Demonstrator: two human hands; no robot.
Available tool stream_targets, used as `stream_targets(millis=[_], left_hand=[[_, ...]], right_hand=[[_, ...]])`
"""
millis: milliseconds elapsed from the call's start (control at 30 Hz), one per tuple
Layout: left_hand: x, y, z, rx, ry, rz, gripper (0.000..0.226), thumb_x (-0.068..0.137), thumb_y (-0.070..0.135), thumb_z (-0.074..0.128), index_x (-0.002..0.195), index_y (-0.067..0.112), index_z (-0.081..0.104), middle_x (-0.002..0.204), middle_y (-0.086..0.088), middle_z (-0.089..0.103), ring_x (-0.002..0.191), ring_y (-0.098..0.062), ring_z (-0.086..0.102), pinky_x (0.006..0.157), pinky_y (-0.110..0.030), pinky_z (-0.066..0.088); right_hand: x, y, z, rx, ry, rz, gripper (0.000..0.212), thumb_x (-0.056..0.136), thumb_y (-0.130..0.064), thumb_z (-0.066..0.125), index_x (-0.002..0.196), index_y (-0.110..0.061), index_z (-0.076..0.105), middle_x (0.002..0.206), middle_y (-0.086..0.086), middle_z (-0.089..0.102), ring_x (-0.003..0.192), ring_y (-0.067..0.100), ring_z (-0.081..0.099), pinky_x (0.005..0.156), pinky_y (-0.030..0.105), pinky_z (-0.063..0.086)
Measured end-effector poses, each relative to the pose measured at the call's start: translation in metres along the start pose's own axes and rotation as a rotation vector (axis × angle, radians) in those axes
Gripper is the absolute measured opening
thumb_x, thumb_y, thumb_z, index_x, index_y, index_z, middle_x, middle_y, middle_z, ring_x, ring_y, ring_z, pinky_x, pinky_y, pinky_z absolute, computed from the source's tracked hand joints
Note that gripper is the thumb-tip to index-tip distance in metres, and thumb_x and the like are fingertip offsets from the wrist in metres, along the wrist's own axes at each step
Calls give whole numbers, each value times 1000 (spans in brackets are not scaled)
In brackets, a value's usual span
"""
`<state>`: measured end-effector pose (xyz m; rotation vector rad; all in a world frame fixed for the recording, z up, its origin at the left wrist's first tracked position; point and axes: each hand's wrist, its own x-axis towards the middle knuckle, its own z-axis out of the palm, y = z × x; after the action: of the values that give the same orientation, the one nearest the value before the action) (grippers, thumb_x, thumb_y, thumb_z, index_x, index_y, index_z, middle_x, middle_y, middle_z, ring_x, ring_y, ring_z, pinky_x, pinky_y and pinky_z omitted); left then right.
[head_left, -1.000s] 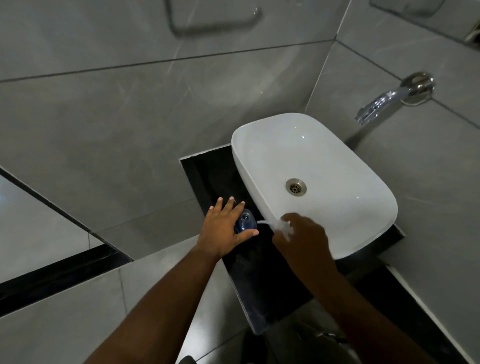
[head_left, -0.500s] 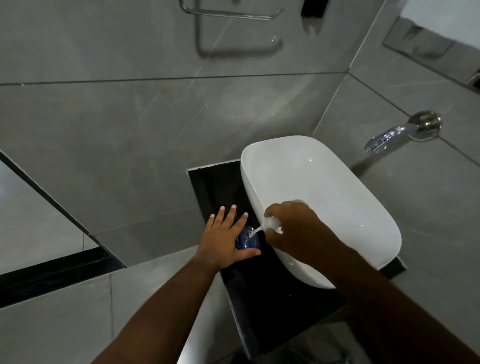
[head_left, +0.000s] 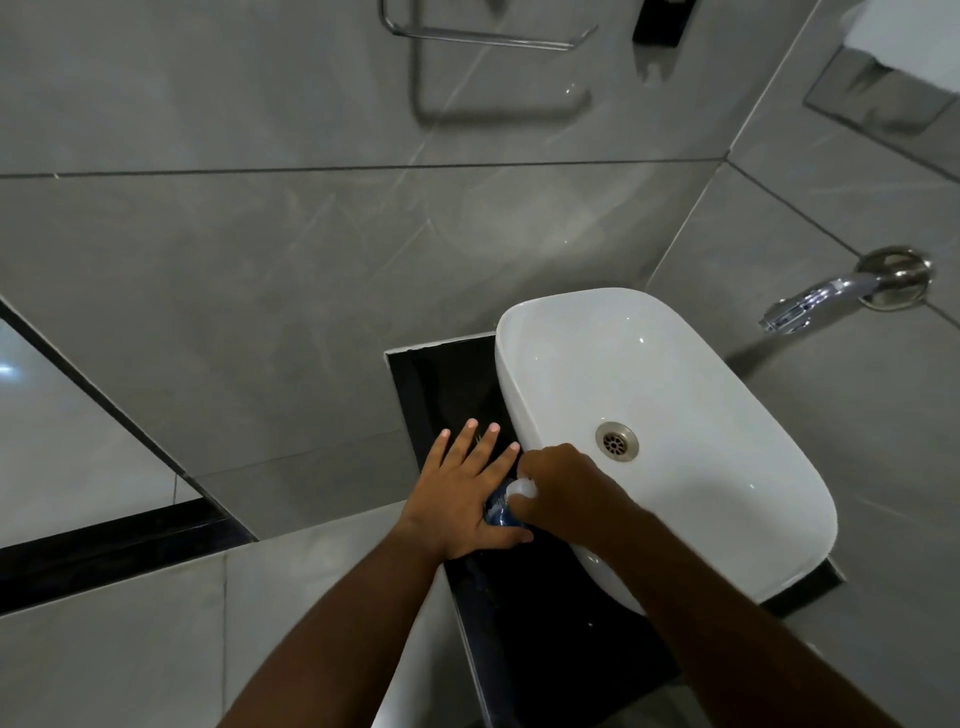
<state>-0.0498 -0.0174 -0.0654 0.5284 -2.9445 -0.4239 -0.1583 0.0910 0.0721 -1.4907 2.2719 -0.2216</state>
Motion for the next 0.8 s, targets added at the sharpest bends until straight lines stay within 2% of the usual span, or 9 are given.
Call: stream_targets(millis=[100,233,333,400,500,600,633,733,800], left_hand=[[0,-1,1,-29,4,-2,102,76,91,28,156,32,5,165,-3,-3,150,-24,-16,119,-46,-14],[-1,-2,3,-118,25,-1,99,77,84,35,156,31,9,165,-3,1,149,-20,-18,117,-38,-16],[-1,-2,6,-141,27,-11,100,76,83,41,156,33,8,165,-1,2,150,-21,-17,118,-39,-14],[-1,-3,8,-130,16,-18,102,76,87,39,156,34,4,165,0,-2,149,-20,-19,117,-38,-16],[0,-4,10,-122,7,-29,101,76,86,39,155,35,2,166,-1,-1,149,-20,-19,116,-38,-16],[0,-3,10,-131,19,-30,102,76,84,45,155,36,3,166,-2,2,150,-22,-16,117,-39,-17],[0,-3,10,-124,17,-33,102,76,85,44,155,36,3,165,-1,2,150,-22,-16,116,-39,-18],[-1,-2,10,-106,7,-45,102,76,89,37,155,35,0,165,0,-1,150,-21,-18,117,-41,-17],[-1,-1,10,-121,5,-42,102,77,88,38,155,35,-1,166,-1,1,150,-21,-18,117,-40,-16]], right_hand=[[1,-1,11,29,-13,37,32,86,-35,62,101,-8,63,99,12,70,84,23,65,74,30,50],[-2,1,16,59,-53,-3,41,82,-34,67,117,-14,59,112,6,67,97,22,66,88,34,55],[0,0,16,-41,-60,-23,26,85,-26,60,107,-13,61,102,8,68,94,28,66,79,38,54],[3,-3,16,-72,-6,20,28,86,-36,59,101,-12,64,97,8,70,89,27,67,78,38,54],[8,0,22,14,-18,50,49,86,-45,60,122,-11,58,117,10,67,105,24,64,96,37,50],[11,6,26,68,-181,78,56,94,-26,55,142,-3,37,145,15,46,130,27,47,111,32,34],[11,7,27,59,-180,79,51,96,-25,53,139,-2,41,144,14,49,128,25,50,108,31,35],[8,5,19,3,-35,67,42,88,-43,59,109,-6,63,108,13,70,90,20,65,84,31,52],[7,5,15,11,-52,48,45,85,-44,63,113,-9,61,110,10,69,93,21,65,88,33,53]])
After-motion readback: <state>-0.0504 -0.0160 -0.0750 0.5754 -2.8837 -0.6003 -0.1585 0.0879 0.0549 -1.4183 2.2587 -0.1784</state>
